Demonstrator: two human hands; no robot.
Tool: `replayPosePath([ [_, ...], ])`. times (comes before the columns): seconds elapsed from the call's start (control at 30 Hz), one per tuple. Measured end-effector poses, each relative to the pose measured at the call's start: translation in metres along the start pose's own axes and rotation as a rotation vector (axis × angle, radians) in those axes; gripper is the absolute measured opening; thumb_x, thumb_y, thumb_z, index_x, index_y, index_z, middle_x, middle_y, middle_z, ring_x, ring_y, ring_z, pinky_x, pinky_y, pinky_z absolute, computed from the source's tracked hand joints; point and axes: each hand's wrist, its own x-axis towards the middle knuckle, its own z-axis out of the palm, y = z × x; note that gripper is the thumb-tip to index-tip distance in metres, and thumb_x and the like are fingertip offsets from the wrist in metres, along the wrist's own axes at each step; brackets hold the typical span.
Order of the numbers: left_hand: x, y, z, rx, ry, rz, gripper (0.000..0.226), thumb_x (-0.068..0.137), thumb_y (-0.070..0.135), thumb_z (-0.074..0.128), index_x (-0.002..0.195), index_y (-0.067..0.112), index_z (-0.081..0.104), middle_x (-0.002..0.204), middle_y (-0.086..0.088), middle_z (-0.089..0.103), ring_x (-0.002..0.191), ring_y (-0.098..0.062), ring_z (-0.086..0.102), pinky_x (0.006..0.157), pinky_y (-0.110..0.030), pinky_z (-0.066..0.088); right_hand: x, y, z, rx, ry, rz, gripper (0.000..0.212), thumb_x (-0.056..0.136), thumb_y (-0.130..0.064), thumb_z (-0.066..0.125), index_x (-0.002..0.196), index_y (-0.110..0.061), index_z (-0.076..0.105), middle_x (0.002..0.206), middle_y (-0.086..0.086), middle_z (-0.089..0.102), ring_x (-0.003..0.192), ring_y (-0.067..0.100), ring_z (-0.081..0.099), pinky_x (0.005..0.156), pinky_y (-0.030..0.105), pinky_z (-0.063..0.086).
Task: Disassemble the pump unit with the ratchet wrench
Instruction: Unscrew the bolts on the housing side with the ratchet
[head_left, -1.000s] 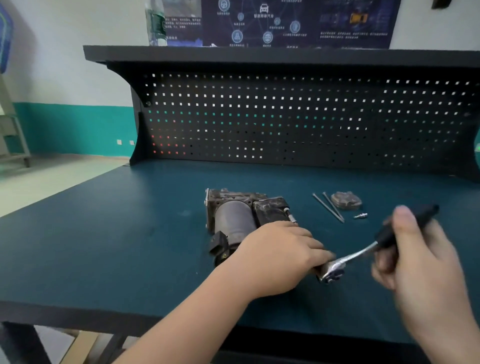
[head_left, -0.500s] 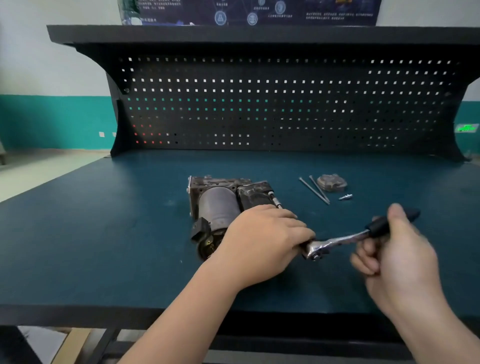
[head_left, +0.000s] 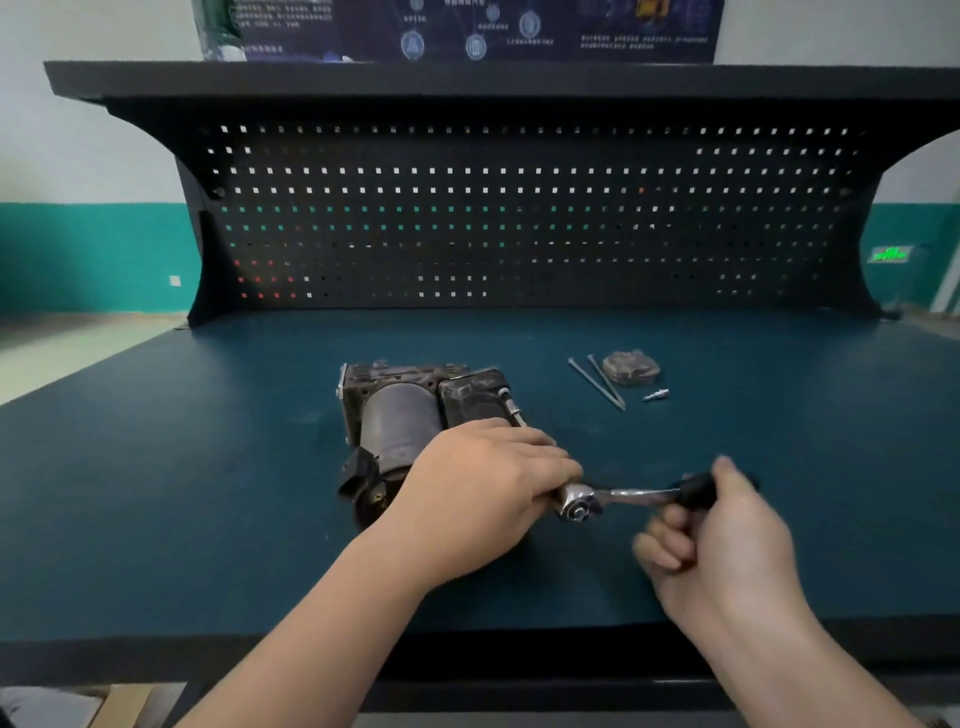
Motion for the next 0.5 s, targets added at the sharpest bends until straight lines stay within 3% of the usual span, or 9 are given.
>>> replayPosePath([
  [0.1, 0.000, -0.001, -0.002, 0.001, -0.042, 0.012, 0.019, 0.073, 0.018, 0.066, 0.087, 0.026, 0.076, 0.089, 0.016, 0.073, 0.091, -0.008, 0.068, 0.073, -0.022, 0.053, -0.002, -0.007, -0.001, -0.219, -0.173, -0.300, 0.034, 0.101, -0.041, 0.043, 0.076, -0.017, 0.043, 0.045, 0.001, 0.037, 0.032, 0.011, 0.028, 0.033, 0.020, 0.023],
  [0.2, 0.001, -0.002, -0.003, -0.020, -0.056, 0.018, 0.020, 0.070, 0.016, 0.066, 0.085, 0.026, 0.076, 0.092, 0.017, 0.074, 0.092, -0.009, 0.068, 0.074, -0.023, 0.054, -0.004, -0.027, 0.014, -0.669, -0.437, -0.652, 0.031, 0.091, -0.056, 0.045, 0.075, -0.029, 0.047, 0.049, -0.003, 0.049, 0.042, 0.007, 0.043, 0.041, 0.020, 0.035],
  [0.23, 0.001, -0.002, -0.003, -0.014, -0.052, 0.026, 0.019, 0.070, 0.015, 0.066, 0.084, 0.024, 0.076, 0.091, 0.016, 0.074, 0.092, -0.010, 0.069, 0.073, -0.023, 0.054, -0.003, -0.031, 0.019, -0.780, -0.481, -0.715, 0.032, 0.087, -0.060, 0.044, 0.076, -0.030, 0.047, 0.053, -0.003, 0.051, 0.045, 0.007, 0.045, 0.045, 0.021, 0.038],
  [0.3, 0.000, -0.001, -0.001, 0.000, -0.032, 0.036, 0.017, 0.069, 0.012, 0.069, 0.082, 0.022, 0.075, 0.087, 0.013, 0.074, 0.090, -0.010, 0.069, 0.069, -0.024, 0.054, -0.003, -0.030, 0.024, -0.828, -0.415, -0.768, 0.033, 0.084, -0.064, 0.041, 0.079, -0.032, 0.048, 0.056, -0.004, 0.051, 0.048, 0.008, 0.046, 0.049, 0.026, 0.039],
  [0.37, -0.001, 0.000, 0.001, 0.027, -0.004, 0.038, 0.017, 0.069, 0.010, 0.072, 0.082, 0.021, 0.074, 0.085, 0.012, 0.073, 0.089, -0.010, 0.069, 0.068, -0.024, 0.052, -0.006, -0.019, 0.024, -0.579, -0.261, -0.643, 0.029, 0.092, -0.058, 0.044, 0.076, -0.035, 0.051, 0.050, -0.007, 0.045, 0.042, 0.009, 0.040, 0.043, 0.026, 0.034],
  [0.43, -0.001, 0.000, 0.002, 0.025, 0.017, 0.026, 0.017, 0.071, 0.009, 0.073, 0.083, 0.021, 0.073, 0.085, 0.012, 0.073, 0.088, -0.009, 0.068, 0.070, -0.024, 0.050, -0.007, -0.004, 0.015, -0.174, -0.092, -0.320, 0.033, 0.100, -0.046, 0.041, 0.076, -0.025, 0.048, 0.042, -0.005, 0.037, 0.030, 0.008, 0.027, 0.034, 0.017, 0.023],
  [0.5, -0.001, -0.001, 0.001, -0.007, 0.025, 0.008, 0.017, 0.073, 0.008, 0.074, 0.085, 0.019, 0.073, 0.087, 0.011, 0.072, 0.089, -0.010, 0.067, 0.071, -0.026, 0.049, -0.006, 0.007, 0.005, 0.080, 0.022, 0.017, 0.041, 0.103, -0.044, 0.036, 0.074, -0.015, 0.042, 0.041, -0.002, 0.031, 0.026, 0.008, 0.020, 0.031, 0.014, 0.017],
])
